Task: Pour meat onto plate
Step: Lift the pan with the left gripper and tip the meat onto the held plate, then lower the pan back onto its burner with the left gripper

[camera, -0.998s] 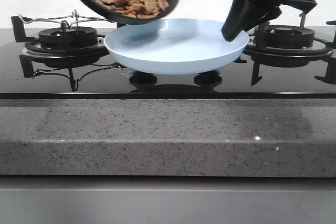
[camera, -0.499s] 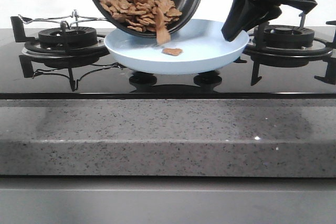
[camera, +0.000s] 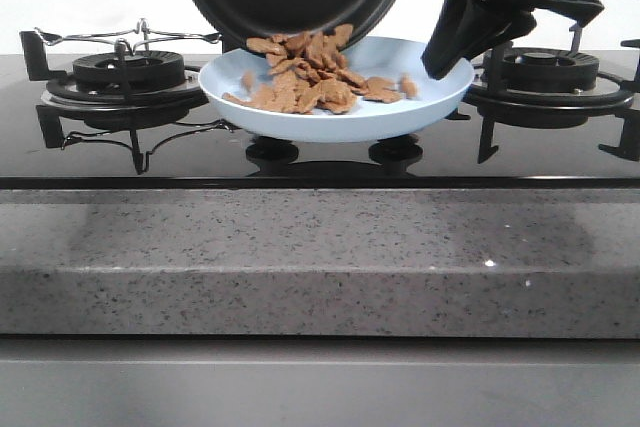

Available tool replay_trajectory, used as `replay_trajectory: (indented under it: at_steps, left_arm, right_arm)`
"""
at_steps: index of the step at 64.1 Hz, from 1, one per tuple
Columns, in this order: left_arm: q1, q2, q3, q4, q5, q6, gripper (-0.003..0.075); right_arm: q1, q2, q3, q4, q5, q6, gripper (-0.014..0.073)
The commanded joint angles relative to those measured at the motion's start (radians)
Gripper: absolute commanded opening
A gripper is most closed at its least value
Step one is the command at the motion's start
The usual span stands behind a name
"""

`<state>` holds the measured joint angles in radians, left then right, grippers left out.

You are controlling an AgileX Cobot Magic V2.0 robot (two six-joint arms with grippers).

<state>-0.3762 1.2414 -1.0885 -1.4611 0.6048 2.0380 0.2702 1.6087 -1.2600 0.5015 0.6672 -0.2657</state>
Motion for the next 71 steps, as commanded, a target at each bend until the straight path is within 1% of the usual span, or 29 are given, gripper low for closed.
replay_trajectory:
  at_steps: [1, 4, 18, 24, 28, 30, 35, 39, 46, 58, 64, 68, 71]
  left_arm:
    - [-0.010, -0.033, -0.040, -0.071, 0.001, 0.038, -0.0020]
    - [-0.010, -0.033, -0.040, -0.071, 0.001, 0.053, -0.0020]
    - [-0.010, -0.033, -0.040, -0.087, -0.011, 0.042, -0.0020]
    - [-0.010, -0.036, -0.045, -0.183, -0.094, -0.008, -0.0020]
    - [-0.008, -0.036, -0.057, -0.202, -0.142, -0.032, -0.0020]
    - [-0.006, -0.036, -0.071, -0.200, -0.183, -0.064, -0.0020]
    - [0.011, -0.036, -0.096, -0.198, -0.225, -0.142, -0.0020]
    - [0.037, -0.036, -0.114, -0.198, -0.238, -0.212, -0.0020]
    - [0.119, -0.023, -0.149, -0.198, -0.236, -0.356, -0.0020]
    - [0.288, 0.043, -0.185, -0.203, -0.204, -0.645, -0.0020]
    - [0.352, 0.086, -0.189, -0.210, -0.199, -0.786, -0.0020]
    - [0.402, 0.121, -0.189, -0.210, -0.164, -0.895, -0.0020]
    - [0.431, 0.147, -0.189, -0.210, -0.123, -0.953, -0.0020]
  right_arm:
    - [0.002, -0.040, -0.025, 0.025, -0.039, -0.010, -0.0119]
    - [0.002, -0.040, -0.025, 0.025, -0.039, -0.010, -0.0119]
    - [0.002, -0.040, -0.025, 0.025, -0.039, -0.010, -0.0119]
    - [0.002, -0.040, -0.025, 0.025, -0.038, -0.010, -0.0119]
    - [0.002, -0.040, -0.025, 0.025, -0.038, -0.010, -0.0119]
    - [0.002, -0.040, -0.025, 0.025, -0.038, -0.010, -0.0119]
    - [0.002, -0.040, -0.025, 0.025, -0.038, -0.010, -0.0119]
    - [0.002, -0.040, -0.025, 0.025, -0.038, -0.010, -0.0119]
    - [0.002, -0.040, -0.025, 0.025, -0.038, -0.010, -0.0119]
    - [0.002, -0.040, -0.025, 0.025, -0.038, -0.010, -0.0119]
    - [0.002, -0.040, -0.025, 0.025, -0.038, -0.010, -0.0119]
    - [0.002, -0.040, -0.025, 0.025, -0.038, -0.010, -0.0119]
    - [0.002, -0.040, -0.025, 0.025, -0.038, -0.010, -0.0119]
